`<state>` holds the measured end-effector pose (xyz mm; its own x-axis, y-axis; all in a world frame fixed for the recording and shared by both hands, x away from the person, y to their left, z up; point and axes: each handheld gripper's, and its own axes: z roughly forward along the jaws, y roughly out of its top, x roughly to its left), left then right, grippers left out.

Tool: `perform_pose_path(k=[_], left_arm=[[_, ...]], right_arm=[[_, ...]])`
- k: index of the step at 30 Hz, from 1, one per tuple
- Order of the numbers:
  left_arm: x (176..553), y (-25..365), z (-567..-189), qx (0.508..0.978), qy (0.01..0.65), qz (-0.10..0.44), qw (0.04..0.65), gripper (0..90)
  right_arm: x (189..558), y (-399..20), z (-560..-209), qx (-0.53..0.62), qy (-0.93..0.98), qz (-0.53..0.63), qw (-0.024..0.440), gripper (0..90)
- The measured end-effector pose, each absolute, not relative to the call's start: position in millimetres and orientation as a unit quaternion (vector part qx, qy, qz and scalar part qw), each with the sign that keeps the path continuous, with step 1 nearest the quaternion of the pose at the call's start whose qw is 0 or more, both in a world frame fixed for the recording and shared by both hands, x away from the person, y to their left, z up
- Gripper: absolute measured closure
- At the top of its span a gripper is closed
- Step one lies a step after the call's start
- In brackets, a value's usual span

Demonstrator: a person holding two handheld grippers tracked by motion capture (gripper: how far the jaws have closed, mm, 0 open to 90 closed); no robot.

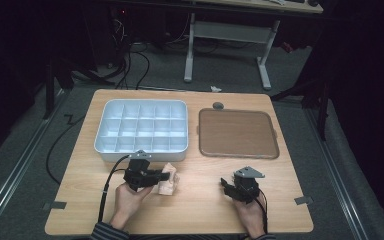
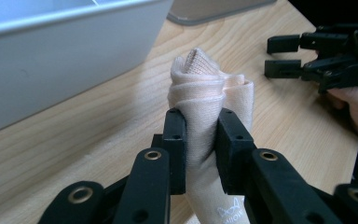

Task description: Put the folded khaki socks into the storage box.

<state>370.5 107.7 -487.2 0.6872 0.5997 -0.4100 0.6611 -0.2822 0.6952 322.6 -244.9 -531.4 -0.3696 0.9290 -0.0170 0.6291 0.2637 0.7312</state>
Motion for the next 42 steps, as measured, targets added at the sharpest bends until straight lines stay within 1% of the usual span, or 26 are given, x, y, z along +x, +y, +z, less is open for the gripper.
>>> perform_pose_path(k=[7, 13, 28, 42], left_arm=[[370.8, 117.9, -483.2, 0.792, 0.399, -0.031, 0.461, 76.2], [371.5, 125.5, -485.4, 0.794, 0.405, -0.024, 0.453, 76.2], [371.4, 145.7, -470.2, 0.785, 0.413, -0.004, 0.461, 76.2], [377.1, 157.3, -462.5, 0.779, 0.418, -0.003, 0.467, 76.2]], right_arm=[[322.6, -244.8, -531.4, 0.512, 0.761, 0.325, 0.231, 42.3], [322.6, -244.9, -531.5, 0.512, 0.761, 0.325, 0.231, 42.2], [322.5, -244.7, -531.4, 0.512, 0.761, 0.325, 0.231, 42.2], [322.5, -244.6, -531.4, 0.512, 0.761, 0.325, 0.231, 42.1]])
